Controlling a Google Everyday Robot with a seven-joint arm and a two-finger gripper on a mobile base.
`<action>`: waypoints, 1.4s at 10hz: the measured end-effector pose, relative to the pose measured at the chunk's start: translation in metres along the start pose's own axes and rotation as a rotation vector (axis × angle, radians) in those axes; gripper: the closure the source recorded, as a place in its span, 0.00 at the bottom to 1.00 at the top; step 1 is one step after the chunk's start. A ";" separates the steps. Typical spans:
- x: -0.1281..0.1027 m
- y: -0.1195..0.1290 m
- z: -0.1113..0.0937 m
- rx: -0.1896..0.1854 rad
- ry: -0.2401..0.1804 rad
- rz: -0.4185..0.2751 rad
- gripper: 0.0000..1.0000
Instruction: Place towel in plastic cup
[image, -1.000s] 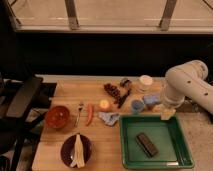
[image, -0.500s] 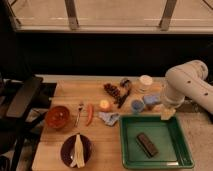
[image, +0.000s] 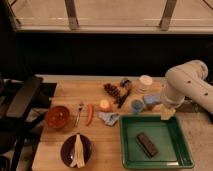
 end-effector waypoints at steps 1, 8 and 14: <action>0.000 0.000 0.000 0.000 0.000 0.000 0.35; -0.027 -0.015 -0.004 -0.008 -0.016 -0.074 0.35; -0.159 -0.030 0.000 -0.137 -0.227 -0.144 0.35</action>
